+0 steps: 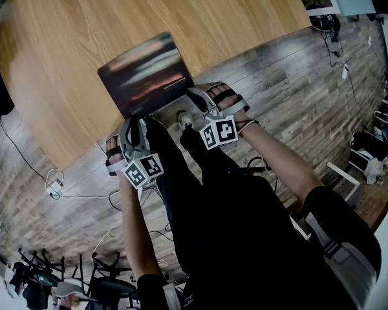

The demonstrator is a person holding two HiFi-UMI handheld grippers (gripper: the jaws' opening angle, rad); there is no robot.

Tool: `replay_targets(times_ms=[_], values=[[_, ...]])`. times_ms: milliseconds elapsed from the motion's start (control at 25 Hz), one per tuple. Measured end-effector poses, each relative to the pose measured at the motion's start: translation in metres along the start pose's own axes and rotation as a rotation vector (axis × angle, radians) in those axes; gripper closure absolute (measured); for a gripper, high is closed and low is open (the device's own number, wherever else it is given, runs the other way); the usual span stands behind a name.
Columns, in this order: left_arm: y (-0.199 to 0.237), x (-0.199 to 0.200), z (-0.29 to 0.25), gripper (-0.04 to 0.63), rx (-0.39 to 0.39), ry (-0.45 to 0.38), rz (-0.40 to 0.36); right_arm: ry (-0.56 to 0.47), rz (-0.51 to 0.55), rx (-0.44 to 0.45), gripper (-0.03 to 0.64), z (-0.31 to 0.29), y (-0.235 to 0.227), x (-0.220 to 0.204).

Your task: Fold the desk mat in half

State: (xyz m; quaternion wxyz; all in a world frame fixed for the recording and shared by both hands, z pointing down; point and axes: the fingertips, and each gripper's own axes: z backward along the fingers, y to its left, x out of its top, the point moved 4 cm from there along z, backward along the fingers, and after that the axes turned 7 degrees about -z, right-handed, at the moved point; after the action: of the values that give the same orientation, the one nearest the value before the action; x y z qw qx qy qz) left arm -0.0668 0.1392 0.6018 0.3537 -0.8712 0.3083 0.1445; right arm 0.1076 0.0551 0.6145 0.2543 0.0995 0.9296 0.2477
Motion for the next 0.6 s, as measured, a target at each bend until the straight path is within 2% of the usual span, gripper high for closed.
replay_targets(times_ms=[360,600], values=[[-0.0003,-0.0027,-0.0014,0.51,0.002,0.007,-0.022,-0.035,-0.009,0.016,0.575,0.0038,-0.0016,0.0024],[0.0042,0.0007,0.0013,0.547,0.009,0.001,-0.01,-0.048,-0.013,0.035,0.58,0.0075,-0.0069,0.0036]])
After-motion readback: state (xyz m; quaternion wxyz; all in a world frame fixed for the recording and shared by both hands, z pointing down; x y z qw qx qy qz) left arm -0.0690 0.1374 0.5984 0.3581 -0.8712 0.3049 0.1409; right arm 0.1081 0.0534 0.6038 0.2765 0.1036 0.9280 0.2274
